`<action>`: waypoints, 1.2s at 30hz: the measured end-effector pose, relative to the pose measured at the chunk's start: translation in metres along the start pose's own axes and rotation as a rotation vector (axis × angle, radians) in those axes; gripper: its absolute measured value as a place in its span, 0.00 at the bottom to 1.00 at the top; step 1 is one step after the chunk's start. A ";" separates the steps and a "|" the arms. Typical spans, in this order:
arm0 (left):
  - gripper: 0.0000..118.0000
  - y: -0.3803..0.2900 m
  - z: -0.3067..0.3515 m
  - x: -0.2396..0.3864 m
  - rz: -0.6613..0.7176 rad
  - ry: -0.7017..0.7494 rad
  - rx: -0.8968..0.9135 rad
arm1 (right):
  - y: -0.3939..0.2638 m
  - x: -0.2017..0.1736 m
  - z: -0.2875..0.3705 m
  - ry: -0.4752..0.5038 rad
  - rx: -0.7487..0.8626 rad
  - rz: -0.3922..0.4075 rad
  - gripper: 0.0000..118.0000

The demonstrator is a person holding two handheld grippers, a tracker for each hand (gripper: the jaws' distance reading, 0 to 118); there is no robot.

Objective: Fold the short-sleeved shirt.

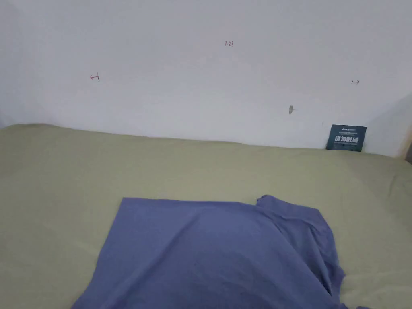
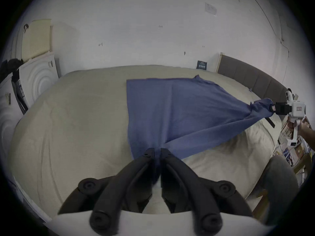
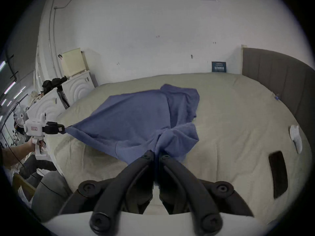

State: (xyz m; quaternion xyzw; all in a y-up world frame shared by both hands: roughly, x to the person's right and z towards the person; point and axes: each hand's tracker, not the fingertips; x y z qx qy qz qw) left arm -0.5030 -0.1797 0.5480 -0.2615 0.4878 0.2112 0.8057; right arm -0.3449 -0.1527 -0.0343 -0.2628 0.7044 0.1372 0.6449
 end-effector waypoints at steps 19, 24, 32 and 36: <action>0.45 0.023 0.096 0.084 0.210 0.295 0.289 | 0.019 -0.087 0.070 -0.315 0.288 -0.006 0.55; 0.00 0.006 0.106 0.109 0.178 0.252 0.301 | -0.001 -0.115 0.071 -0.287 0.228 0.146 0.00; 0.21 -0.014 0.070 0.067 0.243 0.193 0.100 | -0.022 -0.121 0.057 -0.237 0.163 0.163 0.00; 0.89 -0.016 0.019 0.031 0.265 0.153 -0.007 | -0.017 -0.112 0.045 -0.228 0.148 0.142 0.00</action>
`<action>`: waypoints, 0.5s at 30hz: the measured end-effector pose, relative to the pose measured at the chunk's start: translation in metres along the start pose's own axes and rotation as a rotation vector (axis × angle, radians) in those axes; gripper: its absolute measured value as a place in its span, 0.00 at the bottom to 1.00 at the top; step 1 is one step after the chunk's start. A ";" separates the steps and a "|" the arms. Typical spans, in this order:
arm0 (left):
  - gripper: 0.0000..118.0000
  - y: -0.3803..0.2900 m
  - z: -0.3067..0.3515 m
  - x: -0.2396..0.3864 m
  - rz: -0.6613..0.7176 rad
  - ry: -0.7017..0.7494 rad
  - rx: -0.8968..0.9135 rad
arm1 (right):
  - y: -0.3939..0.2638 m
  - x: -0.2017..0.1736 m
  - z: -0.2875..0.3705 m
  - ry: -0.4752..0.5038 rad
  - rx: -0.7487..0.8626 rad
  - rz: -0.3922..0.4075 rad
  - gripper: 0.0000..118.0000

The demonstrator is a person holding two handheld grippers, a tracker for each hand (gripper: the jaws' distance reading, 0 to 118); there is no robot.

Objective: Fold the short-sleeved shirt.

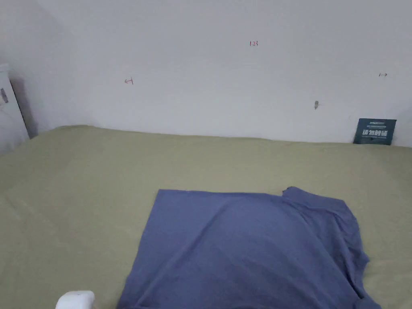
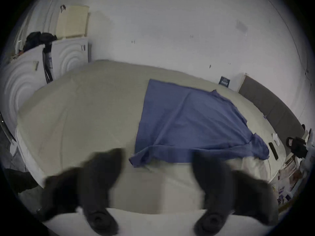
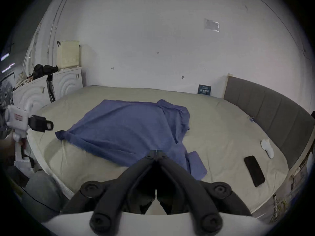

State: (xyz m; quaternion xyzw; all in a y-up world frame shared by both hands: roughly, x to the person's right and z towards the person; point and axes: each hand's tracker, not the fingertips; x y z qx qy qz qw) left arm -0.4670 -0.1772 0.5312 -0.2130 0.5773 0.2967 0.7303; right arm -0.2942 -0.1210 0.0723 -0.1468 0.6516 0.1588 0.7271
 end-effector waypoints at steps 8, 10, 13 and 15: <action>0.88 0.003 -0.075 -0.007 0.023 0.041 -0.102 | -0.001 0.020 -0.019 -0.030 -0.067 -0.054 0.00; 0.77 0.005 -0.077 -0.005 0.037 0.036 -0.109 | -0.004 0.027 -0.027 -0.050 -0.110 -0.075 0.00; 0.10 0.003 -0.077 -0.001 0.043 0.023 -0.099 | -0.010 0.045 -0.051 -0.094 -0.231 -0.158 0.15; 0.09 0.001 -0.076 0.003 0.020 0.021 -0.087 | -0.016 0.060 -0.071 -0.080 -0.301 -0.229 0.74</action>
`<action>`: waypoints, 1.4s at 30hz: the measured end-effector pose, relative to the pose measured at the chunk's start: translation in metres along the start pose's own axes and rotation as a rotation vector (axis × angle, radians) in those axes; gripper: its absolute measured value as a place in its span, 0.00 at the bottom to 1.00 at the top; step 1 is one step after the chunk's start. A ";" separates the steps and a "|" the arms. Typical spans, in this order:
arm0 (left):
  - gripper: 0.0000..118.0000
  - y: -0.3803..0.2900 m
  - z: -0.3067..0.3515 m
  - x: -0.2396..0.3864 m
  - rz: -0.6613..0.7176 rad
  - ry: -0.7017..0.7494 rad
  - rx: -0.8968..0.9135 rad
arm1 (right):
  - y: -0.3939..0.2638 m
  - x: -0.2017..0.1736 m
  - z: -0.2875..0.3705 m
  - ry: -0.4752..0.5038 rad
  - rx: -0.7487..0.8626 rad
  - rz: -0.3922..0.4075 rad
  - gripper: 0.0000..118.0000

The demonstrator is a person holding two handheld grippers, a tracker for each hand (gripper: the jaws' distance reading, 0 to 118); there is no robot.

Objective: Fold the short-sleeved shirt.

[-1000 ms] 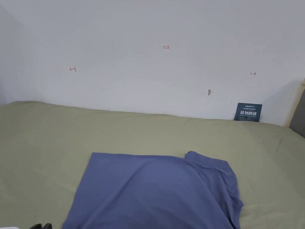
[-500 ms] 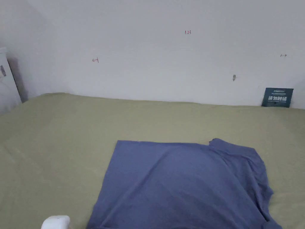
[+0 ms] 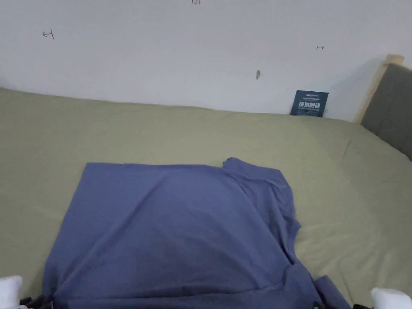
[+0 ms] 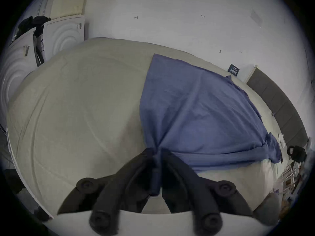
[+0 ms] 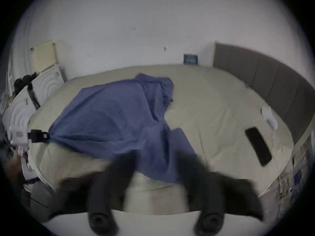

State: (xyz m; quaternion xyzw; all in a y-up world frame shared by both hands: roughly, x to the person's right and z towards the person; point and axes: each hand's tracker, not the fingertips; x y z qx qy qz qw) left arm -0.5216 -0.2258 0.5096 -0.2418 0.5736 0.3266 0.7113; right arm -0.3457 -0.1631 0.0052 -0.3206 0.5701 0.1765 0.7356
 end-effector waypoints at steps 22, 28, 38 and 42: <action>0.08 0.014 0.032 0.008 -0.037 -0.043 0.065 | 0.010 -0.025 -0.021 -0.068 0.155 0.236 0.02; 0.08 0.056 0.029 0.006 -0.059 -0.056 0.102 | 0.055 -0.032 -0.034 -0.055 0.222 0.310 0.02; 0.08 0.162 -0.040 0.032 -0.175 -0.018 0.048 | 0.144 -0.029 -0.130 0.010 0.211 0.461 0.02; 0.08 0.192 -0.074 0.031 -0.150 -0.003 0.016 | 0.168 -0.030 -0.170 0.017 0.186 0.503 0.02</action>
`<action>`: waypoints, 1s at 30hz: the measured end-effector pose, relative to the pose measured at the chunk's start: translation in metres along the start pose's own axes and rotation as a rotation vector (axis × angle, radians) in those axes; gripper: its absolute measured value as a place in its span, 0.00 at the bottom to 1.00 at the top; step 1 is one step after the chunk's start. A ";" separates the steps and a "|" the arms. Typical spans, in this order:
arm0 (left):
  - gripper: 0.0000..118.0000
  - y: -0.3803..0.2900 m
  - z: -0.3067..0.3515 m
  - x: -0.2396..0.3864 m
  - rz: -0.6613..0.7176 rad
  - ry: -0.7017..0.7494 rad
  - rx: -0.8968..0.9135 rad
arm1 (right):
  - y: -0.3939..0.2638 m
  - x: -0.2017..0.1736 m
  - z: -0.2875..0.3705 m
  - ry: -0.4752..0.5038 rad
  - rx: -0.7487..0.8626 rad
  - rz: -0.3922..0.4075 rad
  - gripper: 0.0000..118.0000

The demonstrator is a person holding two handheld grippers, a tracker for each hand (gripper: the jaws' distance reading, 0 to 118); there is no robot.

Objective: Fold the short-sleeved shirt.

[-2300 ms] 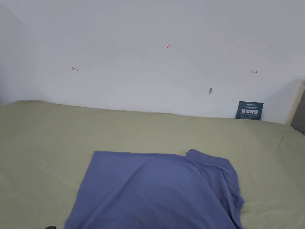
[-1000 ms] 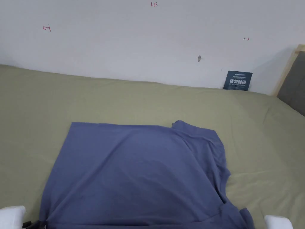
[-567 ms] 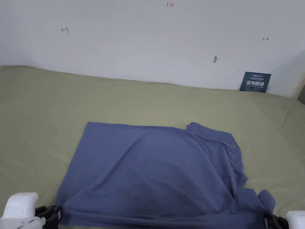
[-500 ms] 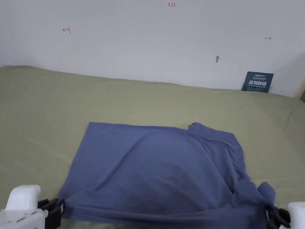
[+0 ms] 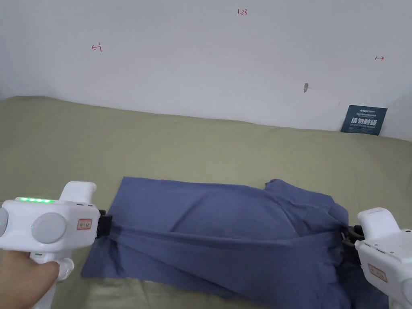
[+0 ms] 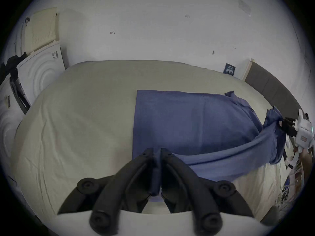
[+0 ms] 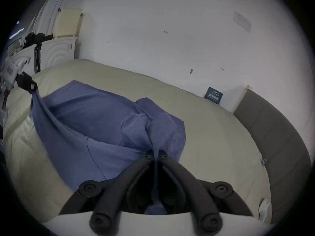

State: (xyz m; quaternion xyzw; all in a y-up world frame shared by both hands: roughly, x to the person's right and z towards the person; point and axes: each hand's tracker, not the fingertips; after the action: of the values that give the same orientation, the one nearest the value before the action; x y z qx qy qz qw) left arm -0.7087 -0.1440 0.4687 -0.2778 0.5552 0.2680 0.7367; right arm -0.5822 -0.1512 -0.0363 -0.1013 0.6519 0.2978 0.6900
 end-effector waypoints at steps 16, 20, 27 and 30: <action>0.79 -0.032 0.038 -0.015 0.032 0.003 0.145 | 0.008 0.013 0.025 -0.009 0.088 -0.171 0.78; 0.78 -0.073 0.097 0.001 0.045 0.024 0.298 | 0.001 -0.015 0.098 0.020 0.133 -0.256 0.77; 0.00 -0.152 0.135 0.028 0.007 0.133 0.311 | -0.049 -0.068 0.159 -0.008 0.110 -0.272 0.00; 0.00 -0.165 0.124 0.014 0.080 0.055 0.224 | -0.063 -0.078 0.168 0.023 0.098 -0.293 0.00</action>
State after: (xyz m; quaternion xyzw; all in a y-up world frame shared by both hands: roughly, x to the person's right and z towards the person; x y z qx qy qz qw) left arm -0.5064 -0.1710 0.5019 -0.1786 0.6123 0.2259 0.7363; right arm -0.4051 -0.1347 0.0449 -0.1646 0.6519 0.1606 0.7226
